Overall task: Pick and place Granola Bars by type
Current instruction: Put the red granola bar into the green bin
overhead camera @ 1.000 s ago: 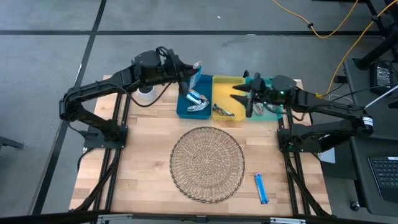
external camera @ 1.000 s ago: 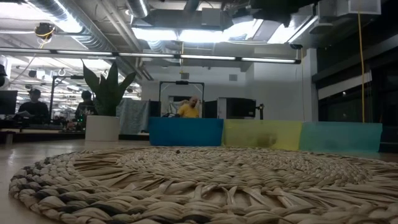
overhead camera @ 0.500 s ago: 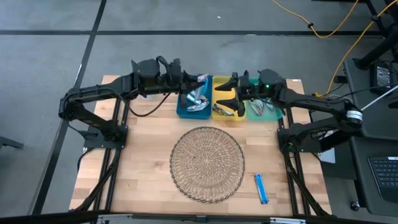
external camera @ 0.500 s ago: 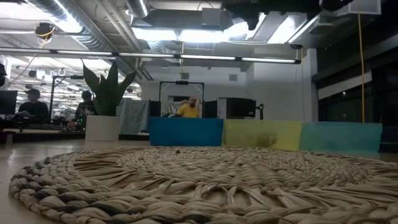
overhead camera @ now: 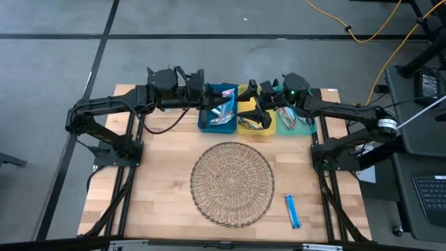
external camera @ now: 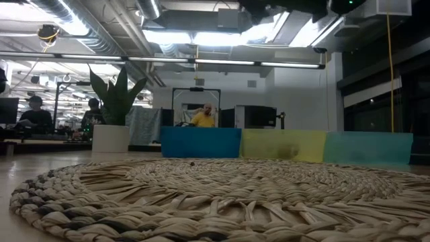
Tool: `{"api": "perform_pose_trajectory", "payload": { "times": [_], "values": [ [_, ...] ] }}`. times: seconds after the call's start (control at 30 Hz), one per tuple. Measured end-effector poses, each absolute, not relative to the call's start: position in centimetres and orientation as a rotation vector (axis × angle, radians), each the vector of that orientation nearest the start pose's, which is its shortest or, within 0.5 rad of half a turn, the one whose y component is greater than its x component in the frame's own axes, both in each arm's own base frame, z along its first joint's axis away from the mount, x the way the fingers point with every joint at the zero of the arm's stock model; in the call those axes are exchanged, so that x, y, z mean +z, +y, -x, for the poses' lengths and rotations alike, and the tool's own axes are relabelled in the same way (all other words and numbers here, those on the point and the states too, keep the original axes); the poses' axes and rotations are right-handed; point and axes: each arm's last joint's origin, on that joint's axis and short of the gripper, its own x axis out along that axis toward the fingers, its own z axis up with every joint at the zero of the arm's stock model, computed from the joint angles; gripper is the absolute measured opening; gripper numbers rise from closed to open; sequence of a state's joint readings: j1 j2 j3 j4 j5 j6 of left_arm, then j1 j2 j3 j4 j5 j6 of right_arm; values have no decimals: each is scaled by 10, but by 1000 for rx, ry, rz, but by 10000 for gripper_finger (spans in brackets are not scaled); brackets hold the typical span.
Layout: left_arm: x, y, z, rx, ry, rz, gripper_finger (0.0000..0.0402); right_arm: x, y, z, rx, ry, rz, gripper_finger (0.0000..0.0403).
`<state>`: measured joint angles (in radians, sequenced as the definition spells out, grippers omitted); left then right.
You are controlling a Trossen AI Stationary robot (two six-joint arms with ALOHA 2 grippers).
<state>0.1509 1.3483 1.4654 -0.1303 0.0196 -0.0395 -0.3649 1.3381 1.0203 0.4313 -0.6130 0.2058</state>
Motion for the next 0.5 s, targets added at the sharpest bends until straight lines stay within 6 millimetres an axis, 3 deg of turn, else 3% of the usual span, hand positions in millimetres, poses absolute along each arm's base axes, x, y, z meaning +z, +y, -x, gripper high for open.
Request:
{"api": "perform_pose_trajectory", "payload": {
  "times": [0.5],
  "values": [
    [446,44,-294,133,24,27,20,366,-103,-326,364,-74,-163,308]
  ]
}}
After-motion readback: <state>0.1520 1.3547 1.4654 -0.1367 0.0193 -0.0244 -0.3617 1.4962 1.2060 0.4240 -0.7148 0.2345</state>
